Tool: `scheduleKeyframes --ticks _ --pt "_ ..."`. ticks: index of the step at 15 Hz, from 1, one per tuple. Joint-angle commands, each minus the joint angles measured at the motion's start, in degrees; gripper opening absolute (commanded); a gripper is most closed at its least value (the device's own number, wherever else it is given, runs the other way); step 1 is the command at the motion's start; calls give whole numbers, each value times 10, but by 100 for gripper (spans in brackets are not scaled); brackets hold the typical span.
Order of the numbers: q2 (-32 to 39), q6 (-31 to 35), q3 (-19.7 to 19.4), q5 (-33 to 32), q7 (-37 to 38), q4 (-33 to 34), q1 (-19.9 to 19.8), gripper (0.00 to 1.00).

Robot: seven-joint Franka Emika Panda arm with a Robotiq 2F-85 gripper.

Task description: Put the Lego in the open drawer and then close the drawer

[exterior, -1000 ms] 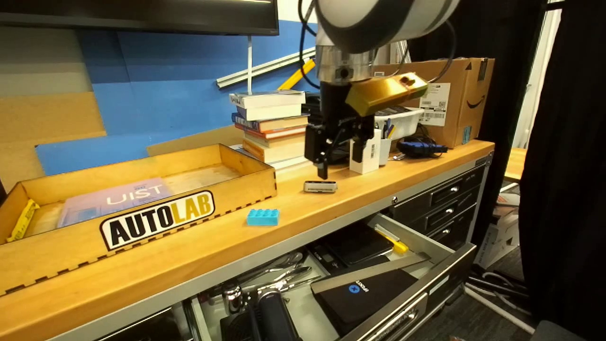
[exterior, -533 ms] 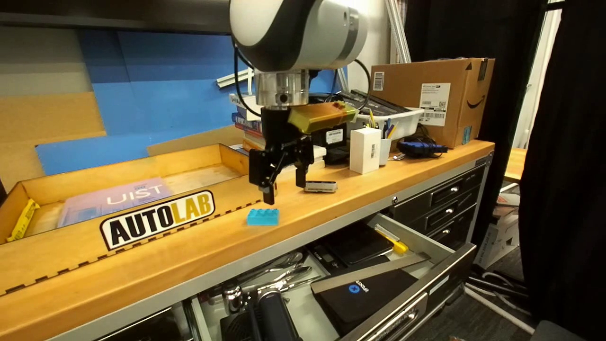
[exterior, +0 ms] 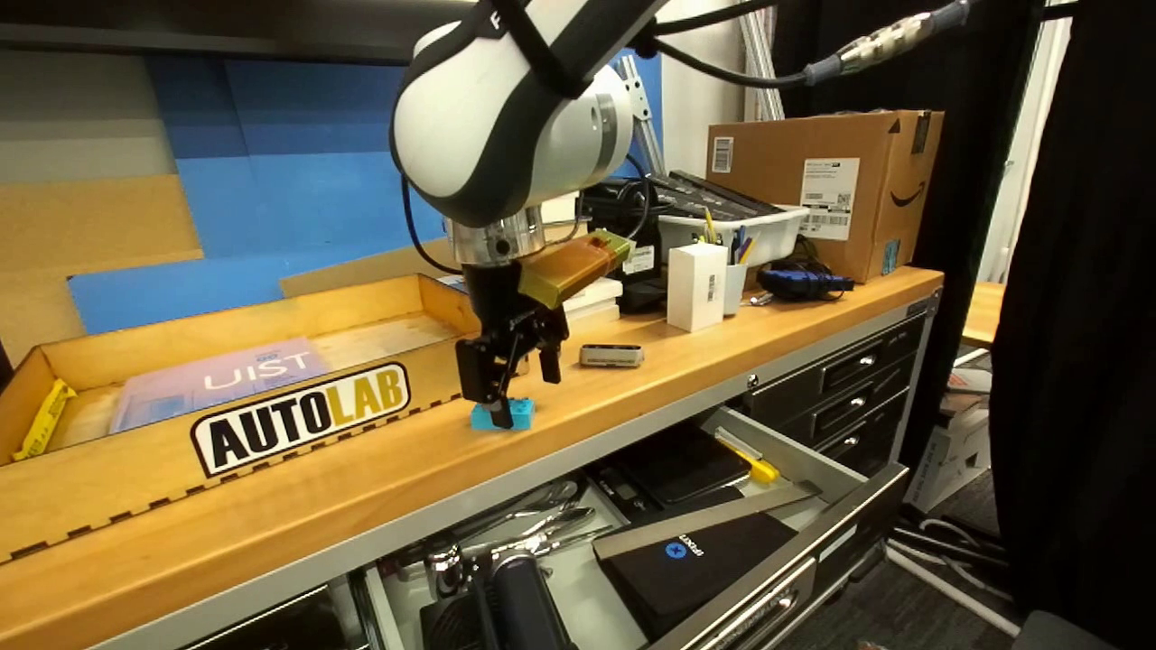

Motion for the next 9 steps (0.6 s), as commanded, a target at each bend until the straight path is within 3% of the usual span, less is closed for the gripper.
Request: scheduleKeyframes --ticks 1,2,3,5,9 --pt "36 8 -5 -22 3 39 12 100" --pt "42 10 -4 -19 2 43 13 100" --pt "45 19 -5 -22 0 44 14 75" --pt "46 26 -6 -22 4 45 15 66" --pt "27 32 -8 -20 4 31 15 34"
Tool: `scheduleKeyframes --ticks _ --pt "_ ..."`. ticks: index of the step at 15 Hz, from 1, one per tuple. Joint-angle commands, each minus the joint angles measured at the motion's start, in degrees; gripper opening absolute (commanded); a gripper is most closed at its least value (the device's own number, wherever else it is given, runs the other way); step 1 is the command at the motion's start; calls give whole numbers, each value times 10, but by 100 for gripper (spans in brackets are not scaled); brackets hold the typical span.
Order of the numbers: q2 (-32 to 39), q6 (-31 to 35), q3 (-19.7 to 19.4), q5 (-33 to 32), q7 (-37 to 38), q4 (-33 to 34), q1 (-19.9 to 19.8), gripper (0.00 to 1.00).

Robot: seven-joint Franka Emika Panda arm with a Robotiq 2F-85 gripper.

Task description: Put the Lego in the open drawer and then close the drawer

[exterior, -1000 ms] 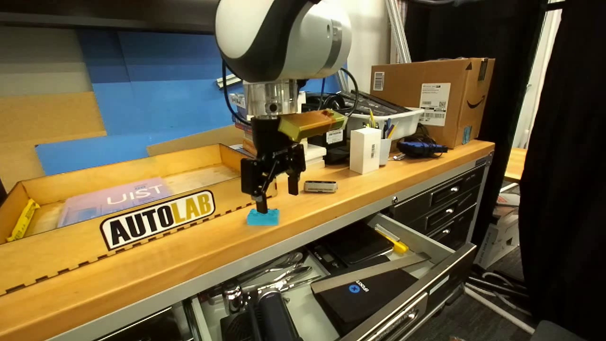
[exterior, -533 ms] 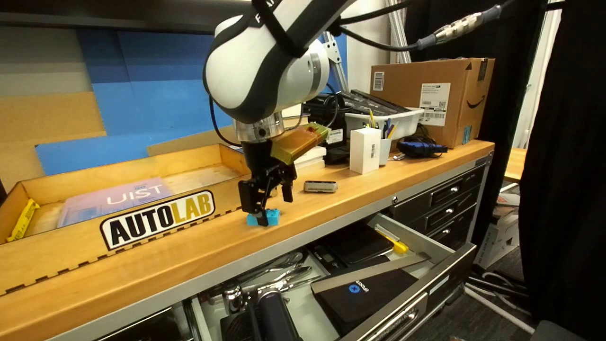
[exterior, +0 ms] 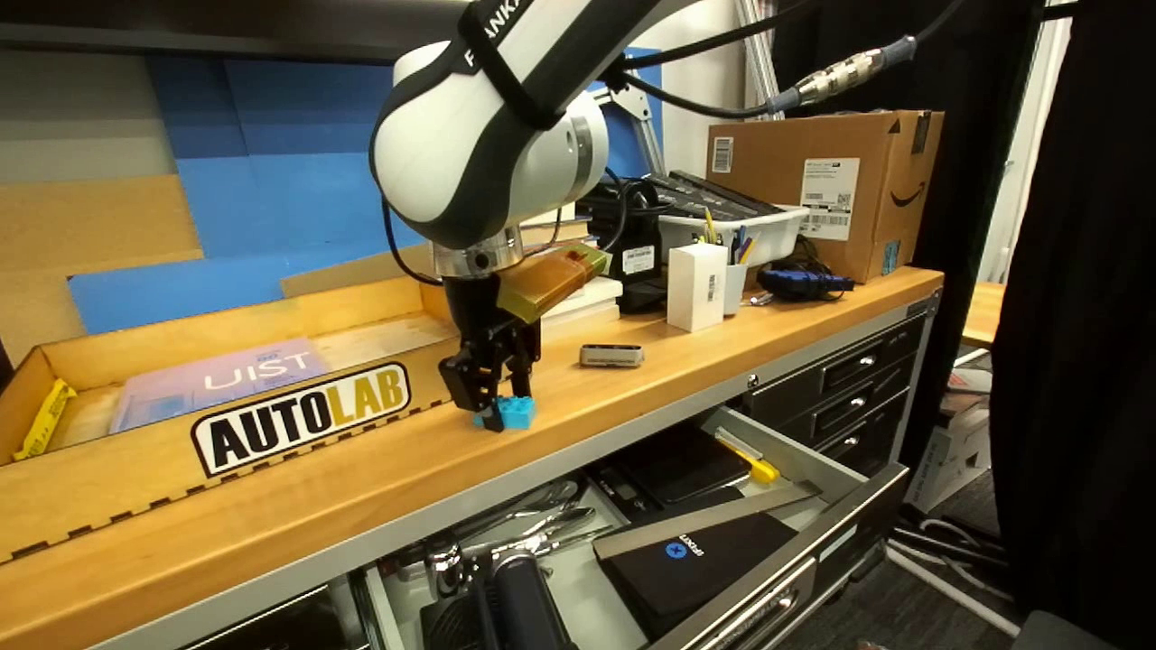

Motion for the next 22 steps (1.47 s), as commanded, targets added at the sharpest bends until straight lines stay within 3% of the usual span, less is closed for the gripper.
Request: scheduleKeyframes --ticks 1,3,9,13,17,18,19,22 --pt "-17 10 -9 -10 6 -9 4 25" --pt "-32 3 -10 1 -4 -29 -3 11" --pt "-128 16 -10 34 11 -174 -14 14" --pt "-175 27 -24 25 114 -272 -19 15" --pt "-167 71 -47 37 169 -334 -38 15" --pt "-168 91 -52 45 167 -347 -44 61" --pt "-173 112 -57 53 164 -362 -49 62" --pt "-217 184 -67 84 160 -434 -61 84"
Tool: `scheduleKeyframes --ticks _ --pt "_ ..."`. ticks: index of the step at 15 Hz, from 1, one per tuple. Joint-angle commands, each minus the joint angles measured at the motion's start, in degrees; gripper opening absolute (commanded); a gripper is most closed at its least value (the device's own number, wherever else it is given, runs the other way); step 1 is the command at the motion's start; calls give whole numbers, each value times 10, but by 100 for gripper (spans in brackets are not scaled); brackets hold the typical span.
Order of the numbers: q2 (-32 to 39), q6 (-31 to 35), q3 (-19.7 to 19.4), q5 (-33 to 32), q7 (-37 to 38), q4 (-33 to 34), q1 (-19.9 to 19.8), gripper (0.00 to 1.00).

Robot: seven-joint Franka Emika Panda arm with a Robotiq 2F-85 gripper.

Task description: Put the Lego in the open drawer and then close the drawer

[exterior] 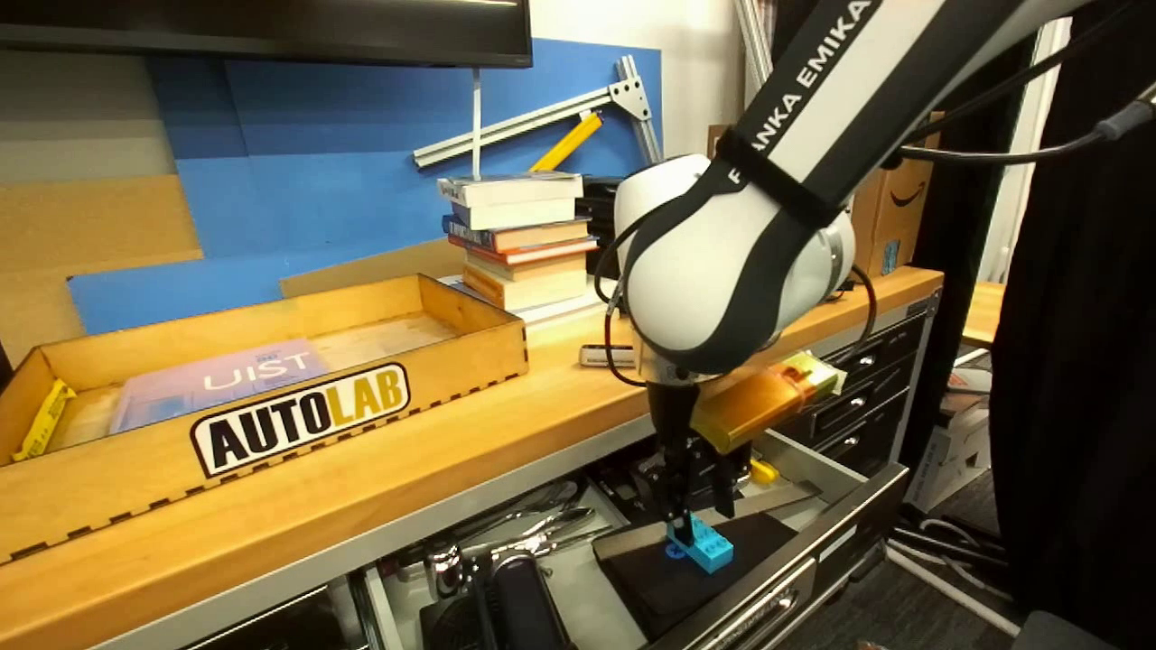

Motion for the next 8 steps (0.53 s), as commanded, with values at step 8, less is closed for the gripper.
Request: scheduleKeyframes --ticks 8 --pt "-178 136 23 34 159 -148 -34 100"
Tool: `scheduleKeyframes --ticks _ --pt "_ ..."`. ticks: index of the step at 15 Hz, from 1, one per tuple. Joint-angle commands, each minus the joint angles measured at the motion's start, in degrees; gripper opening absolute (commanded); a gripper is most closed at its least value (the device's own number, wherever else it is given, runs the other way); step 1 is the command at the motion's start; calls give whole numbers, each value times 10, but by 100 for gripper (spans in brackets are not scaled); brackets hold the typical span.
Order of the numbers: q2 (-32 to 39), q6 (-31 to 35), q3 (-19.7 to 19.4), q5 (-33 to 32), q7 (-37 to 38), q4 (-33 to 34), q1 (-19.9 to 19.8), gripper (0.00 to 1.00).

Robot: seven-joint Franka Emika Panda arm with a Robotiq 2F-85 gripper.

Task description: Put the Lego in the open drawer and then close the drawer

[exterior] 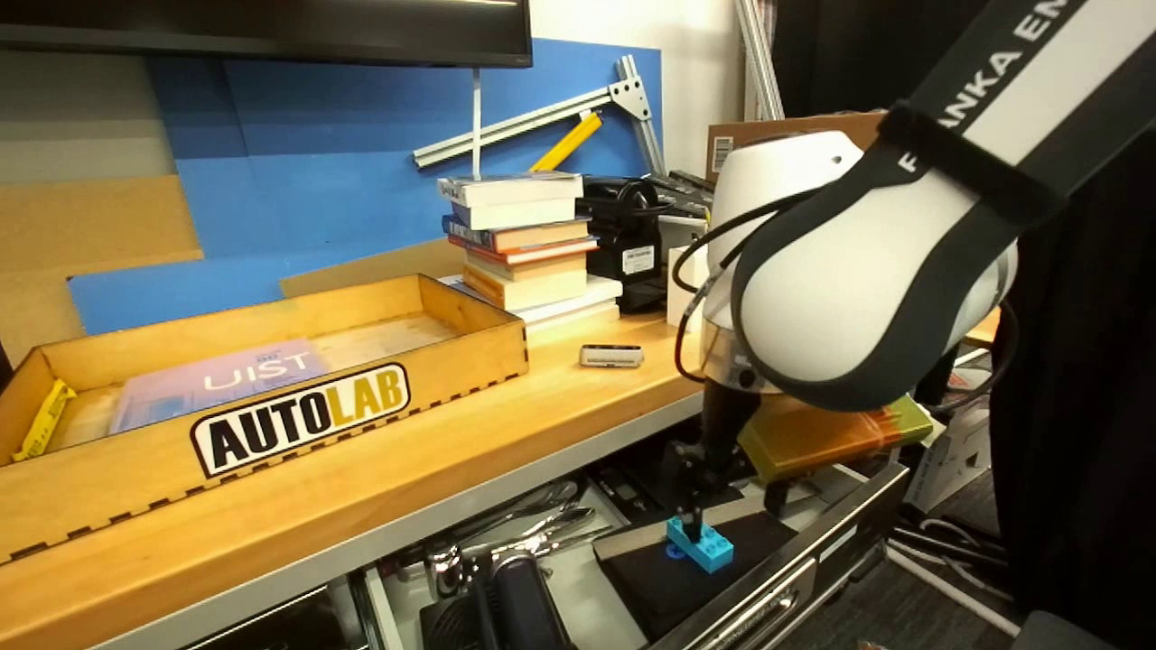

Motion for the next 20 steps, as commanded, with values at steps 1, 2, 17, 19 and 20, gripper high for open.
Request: scheduleKeyframes --ticks 1,2,17,19,20 --pt "-63 7 31 -21 88 7 -30 100" --pt "-79 4 44 -38 117 12 -42 100" --pt "49 -209 5 64 -125 8 -3 100" --pt "87 -168 7 70 -113 17 -2 100" --pt "101 -159 9 69 -124 21 2 100"
